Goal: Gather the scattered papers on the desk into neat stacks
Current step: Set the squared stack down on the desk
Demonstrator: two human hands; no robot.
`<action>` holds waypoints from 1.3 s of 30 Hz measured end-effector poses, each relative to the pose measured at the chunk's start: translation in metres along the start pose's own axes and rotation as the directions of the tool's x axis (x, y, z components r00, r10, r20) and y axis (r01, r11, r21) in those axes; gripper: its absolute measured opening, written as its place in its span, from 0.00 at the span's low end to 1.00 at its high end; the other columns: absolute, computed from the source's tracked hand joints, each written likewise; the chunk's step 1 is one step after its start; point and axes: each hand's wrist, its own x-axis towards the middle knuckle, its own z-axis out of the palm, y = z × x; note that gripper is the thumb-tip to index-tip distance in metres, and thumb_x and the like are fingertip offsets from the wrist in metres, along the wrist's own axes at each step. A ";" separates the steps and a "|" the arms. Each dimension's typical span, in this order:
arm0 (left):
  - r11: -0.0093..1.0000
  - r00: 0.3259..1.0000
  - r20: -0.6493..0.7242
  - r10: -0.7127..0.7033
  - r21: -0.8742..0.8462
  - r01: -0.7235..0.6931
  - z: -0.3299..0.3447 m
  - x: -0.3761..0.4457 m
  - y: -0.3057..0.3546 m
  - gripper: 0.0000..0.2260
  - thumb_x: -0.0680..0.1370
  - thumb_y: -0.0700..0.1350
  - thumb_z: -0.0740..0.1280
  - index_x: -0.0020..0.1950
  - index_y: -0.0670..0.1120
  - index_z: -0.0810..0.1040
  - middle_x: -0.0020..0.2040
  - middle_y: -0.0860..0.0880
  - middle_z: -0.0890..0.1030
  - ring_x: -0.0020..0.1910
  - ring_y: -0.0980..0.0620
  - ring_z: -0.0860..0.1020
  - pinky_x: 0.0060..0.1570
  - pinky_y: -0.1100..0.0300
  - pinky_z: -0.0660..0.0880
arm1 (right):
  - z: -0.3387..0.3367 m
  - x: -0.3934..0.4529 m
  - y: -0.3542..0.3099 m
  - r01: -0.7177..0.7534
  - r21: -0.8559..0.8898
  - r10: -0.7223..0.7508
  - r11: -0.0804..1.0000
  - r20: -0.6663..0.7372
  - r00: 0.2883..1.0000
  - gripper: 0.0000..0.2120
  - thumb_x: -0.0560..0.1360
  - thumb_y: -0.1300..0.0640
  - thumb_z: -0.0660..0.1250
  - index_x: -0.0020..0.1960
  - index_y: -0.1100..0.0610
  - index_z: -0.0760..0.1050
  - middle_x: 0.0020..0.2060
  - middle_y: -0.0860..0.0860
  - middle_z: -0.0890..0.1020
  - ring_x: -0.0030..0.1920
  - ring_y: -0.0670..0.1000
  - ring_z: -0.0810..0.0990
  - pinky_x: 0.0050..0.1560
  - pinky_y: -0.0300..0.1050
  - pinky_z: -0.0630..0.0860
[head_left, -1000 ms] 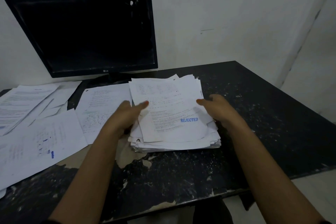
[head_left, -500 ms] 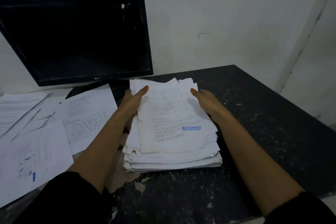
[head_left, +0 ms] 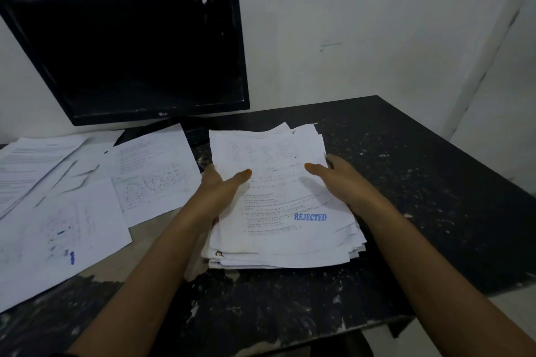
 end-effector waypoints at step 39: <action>0.808 0.915 0.199 0.352 0.429 -0.404 0.017 0.072 0.066 0.29 0.79 0.63 0.61 0.73 0.46 0.67 0.72 0.49 0.69 0.69 0.50 0.69 0.71 0.53 0.64 | -0.001 -0.051 -0.015 0.443 -0.755 -0.072 0.483 0.470 0.880 0.42 0.65 0.33 0.72 0.74 0.38 0.57 0.72 0.38 0.64 0.74 0.45 0.58 0.73 0.59 0.34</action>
